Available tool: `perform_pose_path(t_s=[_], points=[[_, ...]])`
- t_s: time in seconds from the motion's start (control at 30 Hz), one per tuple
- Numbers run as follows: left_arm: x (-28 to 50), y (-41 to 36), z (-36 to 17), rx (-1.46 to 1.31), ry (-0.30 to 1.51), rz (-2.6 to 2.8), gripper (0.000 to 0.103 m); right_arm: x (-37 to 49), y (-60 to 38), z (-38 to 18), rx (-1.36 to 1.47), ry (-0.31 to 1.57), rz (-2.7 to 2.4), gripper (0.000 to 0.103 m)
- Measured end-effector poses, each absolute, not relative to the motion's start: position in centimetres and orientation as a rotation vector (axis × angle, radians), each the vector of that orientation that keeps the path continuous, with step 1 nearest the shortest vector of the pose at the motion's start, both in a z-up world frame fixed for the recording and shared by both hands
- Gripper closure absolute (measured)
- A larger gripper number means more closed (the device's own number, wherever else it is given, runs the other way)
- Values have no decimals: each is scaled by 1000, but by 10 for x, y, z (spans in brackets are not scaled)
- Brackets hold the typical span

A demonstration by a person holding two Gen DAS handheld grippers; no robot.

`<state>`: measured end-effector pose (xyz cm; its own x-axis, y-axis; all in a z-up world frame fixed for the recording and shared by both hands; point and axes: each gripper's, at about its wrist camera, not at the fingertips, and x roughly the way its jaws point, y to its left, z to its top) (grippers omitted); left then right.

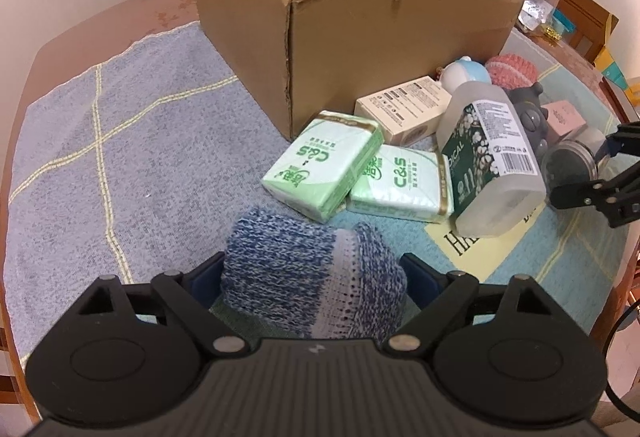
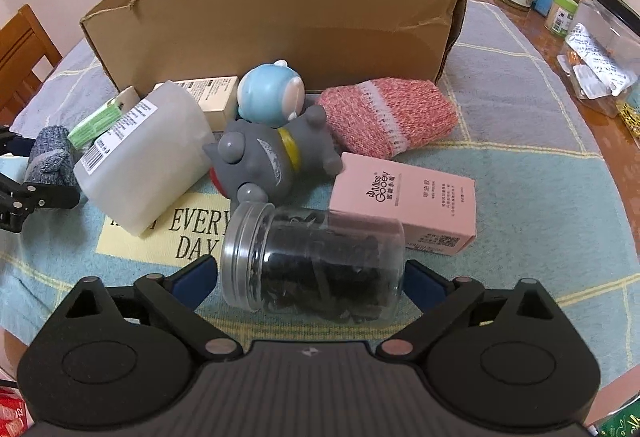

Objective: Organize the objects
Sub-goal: 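Grasp the blue knit sock with the left tool while the right tool grasps the dark jar, then carry the blue knit sock and dark jar into the cardboard box and release both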

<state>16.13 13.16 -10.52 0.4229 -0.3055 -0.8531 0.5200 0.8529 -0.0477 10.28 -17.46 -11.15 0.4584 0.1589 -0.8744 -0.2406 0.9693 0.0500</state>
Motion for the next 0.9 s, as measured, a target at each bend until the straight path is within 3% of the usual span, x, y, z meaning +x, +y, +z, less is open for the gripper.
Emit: perform_pose_path(t_s=[0.1, 0.37, 0.9], points=[[162, 131, -105, 239, 1018, -526, 21, 104, -172, -112, -106, 1081, 236, 19], [165, 132, -102, 216, 1056, -518, 25, 105, -172, -106, -127, 1101, 253, 23], [170, 140, -43, 139, 1095, -480, 26, 108, -186, -59, -159, 1112, 340, 23]])
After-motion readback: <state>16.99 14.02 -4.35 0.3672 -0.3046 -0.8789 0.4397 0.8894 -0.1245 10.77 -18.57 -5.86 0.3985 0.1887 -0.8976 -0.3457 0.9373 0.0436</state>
